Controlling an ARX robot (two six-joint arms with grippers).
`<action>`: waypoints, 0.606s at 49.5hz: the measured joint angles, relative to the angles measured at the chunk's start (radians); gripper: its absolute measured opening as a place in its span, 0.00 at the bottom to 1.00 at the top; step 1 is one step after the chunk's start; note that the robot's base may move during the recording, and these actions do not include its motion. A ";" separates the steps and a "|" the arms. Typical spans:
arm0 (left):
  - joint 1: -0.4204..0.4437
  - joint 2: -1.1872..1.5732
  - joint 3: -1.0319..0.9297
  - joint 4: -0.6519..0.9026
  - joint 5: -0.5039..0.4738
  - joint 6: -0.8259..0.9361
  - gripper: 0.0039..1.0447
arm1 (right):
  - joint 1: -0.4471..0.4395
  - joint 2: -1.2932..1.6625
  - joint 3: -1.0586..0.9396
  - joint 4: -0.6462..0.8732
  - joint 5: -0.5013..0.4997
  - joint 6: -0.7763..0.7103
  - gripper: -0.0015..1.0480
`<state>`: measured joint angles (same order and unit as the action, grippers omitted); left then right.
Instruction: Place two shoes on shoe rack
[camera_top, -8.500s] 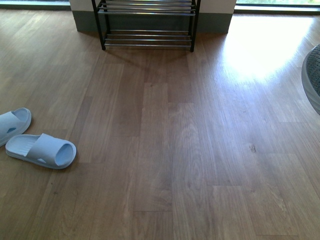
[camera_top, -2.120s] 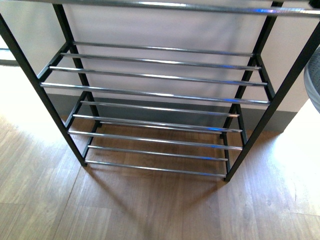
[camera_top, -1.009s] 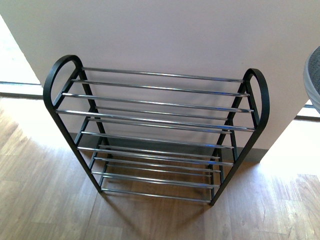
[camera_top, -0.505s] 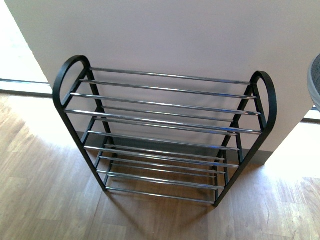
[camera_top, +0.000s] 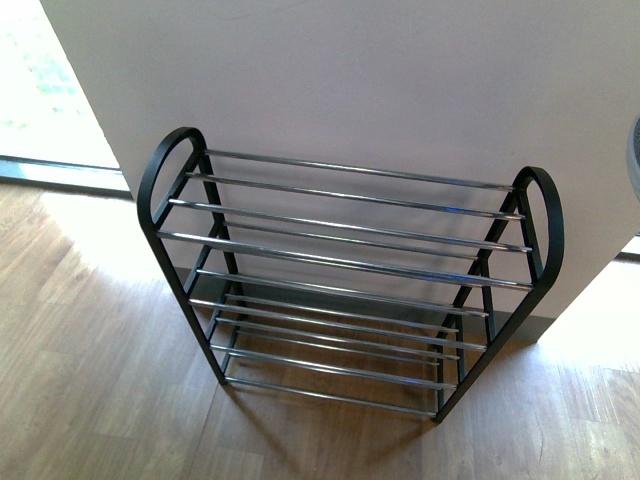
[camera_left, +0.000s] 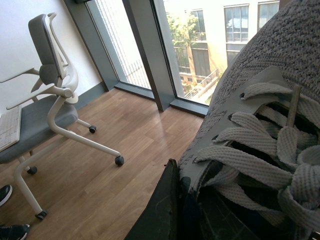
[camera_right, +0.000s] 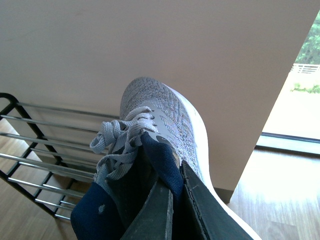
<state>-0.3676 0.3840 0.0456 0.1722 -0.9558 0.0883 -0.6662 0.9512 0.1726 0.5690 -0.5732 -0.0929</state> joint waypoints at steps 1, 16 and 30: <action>0.000 0.000 0.000 0.000 -0.002 0.000 0.01 | 0.000 0.000 0.000 0.000 0.001 0.000 0.01; 0.000 0.000 0.000 0.000 -0.004 0.000 0.01 | 0.000 0.000 0.000 0.000 -0.009 0.000 0.01; 0.000 0.002 0.000 0.000 -0.002 0.000 0.01 | 0.000 0.000 0.000 0.000 -0.002 0.000 0.01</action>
<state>-0.3676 0.3859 0.0456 0.1722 -0.9577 0.0887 -0.6662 0.9512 0.1726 0.5690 -0.5755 -0.0929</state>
